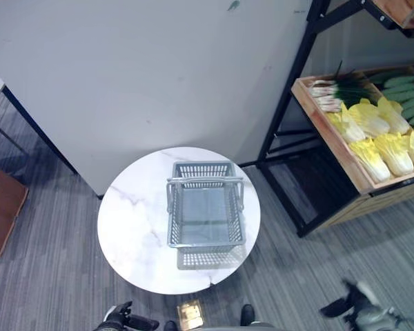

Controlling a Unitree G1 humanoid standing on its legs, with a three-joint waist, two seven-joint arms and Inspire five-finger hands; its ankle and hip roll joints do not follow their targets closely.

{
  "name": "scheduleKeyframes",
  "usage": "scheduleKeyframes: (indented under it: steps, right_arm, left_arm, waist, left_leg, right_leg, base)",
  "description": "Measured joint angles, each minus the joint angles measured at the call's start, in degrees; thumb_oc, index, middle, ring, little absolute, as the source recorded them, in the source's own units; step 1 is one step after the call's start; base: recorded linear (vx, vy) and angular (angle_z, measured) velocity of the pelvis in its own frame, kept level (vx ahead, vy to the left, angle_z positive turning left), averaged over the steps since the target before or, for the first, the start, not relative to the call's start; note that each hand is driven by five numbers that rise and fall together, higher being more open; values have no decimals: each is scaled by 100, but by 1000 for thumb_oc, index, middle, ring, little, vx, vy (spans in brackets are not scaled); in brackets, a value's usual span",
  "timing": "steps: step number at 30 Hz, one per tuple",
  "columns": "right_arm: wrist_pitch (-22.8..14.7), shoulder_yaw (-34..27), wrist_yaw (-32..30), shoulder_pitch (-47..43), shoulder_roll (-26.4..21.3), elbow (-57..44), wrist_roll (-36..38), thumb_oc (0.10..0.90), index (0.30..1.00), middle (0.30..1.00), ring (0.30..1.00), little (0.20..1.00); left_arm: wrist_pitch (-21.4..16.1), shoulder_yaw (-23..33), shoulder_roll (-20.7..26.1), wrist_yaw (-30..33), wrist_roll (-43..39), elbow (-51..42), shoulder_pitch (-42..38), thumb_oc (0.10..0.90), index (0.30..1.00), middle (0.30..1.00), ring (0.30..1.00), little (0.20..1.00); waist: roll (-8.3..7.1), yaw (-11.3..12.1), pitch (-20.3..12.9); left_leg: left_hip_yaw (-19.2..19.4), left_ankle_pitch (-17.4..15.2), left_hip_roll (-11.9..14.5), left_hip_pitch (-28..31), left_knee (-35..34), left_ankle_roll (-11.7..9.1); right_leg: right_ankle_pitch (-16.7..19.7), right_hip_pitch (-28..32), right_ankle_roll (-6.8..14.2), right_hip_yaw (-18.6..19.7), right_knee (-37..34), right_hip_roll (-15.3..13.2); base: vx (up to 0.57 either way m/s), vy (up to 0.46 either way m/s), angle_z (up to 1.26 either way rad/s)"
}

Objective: Get the vegetables into the basket

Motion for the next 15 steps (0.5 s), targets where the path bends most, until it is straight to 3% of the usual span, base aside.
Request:
scheduleKeyframes:
  steps: [3, 4, 7, 10, 15]
  right_arm:
    - [169, -427, -109, 73, -644, -1799, -719, 900, 1000, 1000, 1000, 1000]
    - [46, -544, -223, 10, -850, -2405, -1079, 900, 1000, 1000, 1000, 1000]
    - [-150, -527, -355, -592, -889, -3095, -1491, 900, 1000, 1000, 1000, 1000]
    - [-366, 294, -173, -1577, -886, -3164, -1458, 900, 1000, 1000, 1000, 1000]
    - [-683, 1555, 389, -2465, -421, -3053, -874, 900, 1000, 1000, 1000, 1000]
  left_arm:
    - [5, 199, -148, 3, 6, 23, 101, 900, 1000, 1000, 1000, 1000]
    - [11, 242, -229, 12, 58, 70, 121, 900, 1000, 1000, 1000, 1000]
    - [15, 242, -278, 7, 165, 119, 85, 900, 1000, 1000, 1000, 1000]
    - [26, 204, -281, -10, 248, 252, -50, 900, 1000, 1000, 1000, 1000]
    - [24, 144, -291, -30, 330, 280, -148, 900, 1000, 1000, 1000, 1000]
  waist:
    - [43, -36, 7]
    - [59, -50, 11]
    - [5, 33, -11]
    - [-16, 123, -18]
    - [-42, 336, -27]
  left_leg:
    - [-2, 0, 7, 30, -2, -1]
    - [3, 3, 8, 43, -2, -5]
    - [-2, 10, 42, 72, -3, -17]
    - [-20, 20, 42, 50, -3, -31]
    - [-83, 42, 47, -12, 1, -41]
  right_leg:
    - [-1, 33, 4, -4, -5, 7]
    - [1, 40, 5, -1, -3, 8]
    - [-6, 78, 9, -3, -26, 39]
    - [-4, 72, 7, -34, -26, 37]
    - [2, 57, 0, -122, -2, 38]
  base:
    - [0, 0, 0]
    - [0, 0, 0]
    - [0, 0, 0]
    - [0, -2, 2]
    - [2, -2, 8]
